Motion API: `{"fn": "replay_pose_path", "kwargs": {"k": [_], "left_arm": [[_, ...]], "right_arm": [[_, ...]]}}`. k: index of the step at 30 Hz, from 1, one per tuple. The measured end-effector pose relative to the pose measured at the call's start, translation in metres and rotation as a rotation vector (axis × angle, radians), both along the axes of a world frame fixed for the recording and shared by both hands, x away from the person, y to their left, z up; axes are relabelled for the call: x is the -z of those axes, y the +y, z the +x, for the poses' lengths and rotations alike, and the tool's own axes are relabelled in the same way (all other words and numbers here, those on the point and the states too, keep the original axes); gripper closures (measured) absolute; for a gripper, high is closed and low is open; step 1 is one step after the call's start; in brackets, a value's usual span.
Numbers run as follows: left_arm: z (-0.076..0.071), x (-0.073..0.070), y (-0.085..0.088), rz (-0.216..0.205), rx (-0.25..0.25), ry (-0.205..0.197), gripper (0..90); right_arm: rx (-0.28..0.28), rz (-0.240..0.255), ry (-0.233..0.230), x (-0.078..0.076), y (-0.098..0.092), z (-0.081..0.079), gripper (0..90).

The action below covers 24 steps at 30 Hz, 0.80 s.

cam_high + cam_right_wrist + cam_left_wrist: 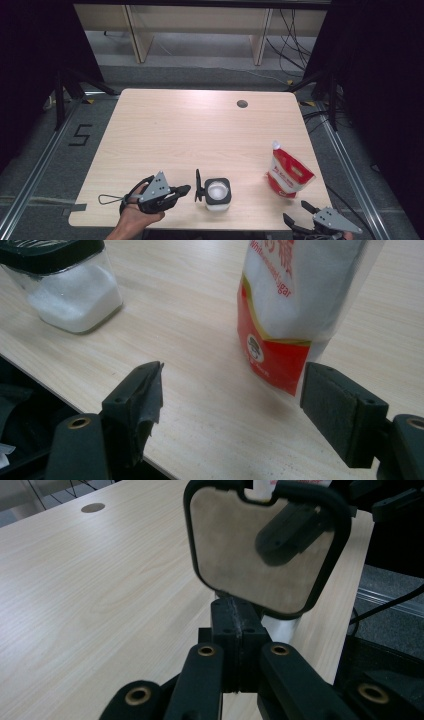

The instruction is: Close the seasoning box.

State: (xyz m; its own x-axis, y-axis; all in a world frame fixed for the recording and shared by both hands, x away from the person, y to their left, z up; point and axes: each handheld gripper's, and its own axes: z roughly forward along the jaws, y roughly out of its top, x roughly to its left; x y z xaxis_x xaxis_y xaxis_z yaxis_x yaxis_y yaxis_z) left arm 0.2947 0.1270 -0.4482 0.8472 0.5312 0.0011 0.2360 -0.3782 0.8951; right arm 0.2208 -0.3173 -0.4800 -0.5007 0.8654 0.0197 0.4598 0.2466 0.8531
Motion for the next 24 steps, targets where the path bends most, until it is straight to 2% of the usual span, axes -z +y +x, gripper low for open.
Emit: {"fn": "replay_pose_path", "kwargs": {"k": [1,2,4,5,7,8,10,11,13,15,24], "left_arm": [[0.001,-0.002,-0.001,0.014,0.014,-0.014,89.1],[0.001,-0.003,-0.002,0.006,0.012,-0.010,89.1],[0.002,-0.003,-0.003,0.001,0.007,-0.002,89.1],[0.002,-0.004,-0.004,-0.004,0.001,0.000,89.1],[0.003,-0.006,-0.004,0.009,0.007,-0.013,89.1],[0.003,-0.006,-0.004,-0.002,-0.001,-0.003,89.1],[0.003,-0.009,-0.005,0.008,0.007,-0.014,89.1],[0.004,-0.010,-0.007,-0.002,0.015,-0.022,89.1],[0.002,-0.012,-0.008,0.000,0.010,-0.019,89.1],[0.002,-0.013,-0.010,-0.004,0.028,-0.033,89.1],[0.004,-0.017,-0.014,0.003,0.019,-0.044,89.1]], "right_arm": [[-0.002,-0.009,-0.004,0.000,0.000,0.000,26.3],[-0.001,-0.021,-0.021,0.000,-0.001,0.001,26.3],[-0.001,-0.012,-0.008,0.000,0.000,0.000,26.3],[0.003,-0.020,-0.017,0.000,-0.001,0.000,26.3],[0.000,-0.014,-0.011,0.000,-0.001,0.001,26.3],[-0.002,-0.012,-0.010,0.000,-0.001,0.001,26.3],[-0.003,-0.010,-0.019,0.000,-0.001,0.001,26.3],[-0.004,-0.007,-0.016,0.000,-0.002,0.001,26.3],[-0.007,-0.024,-0.030,0.000,-0.003,0.002,26.3],[-0.001,-0.009,-0.019,0.000,-0.001,0.001,26.3],[-0.003,-0.009,-0.018,0.000,-0.001,0.001,26.3]]}}
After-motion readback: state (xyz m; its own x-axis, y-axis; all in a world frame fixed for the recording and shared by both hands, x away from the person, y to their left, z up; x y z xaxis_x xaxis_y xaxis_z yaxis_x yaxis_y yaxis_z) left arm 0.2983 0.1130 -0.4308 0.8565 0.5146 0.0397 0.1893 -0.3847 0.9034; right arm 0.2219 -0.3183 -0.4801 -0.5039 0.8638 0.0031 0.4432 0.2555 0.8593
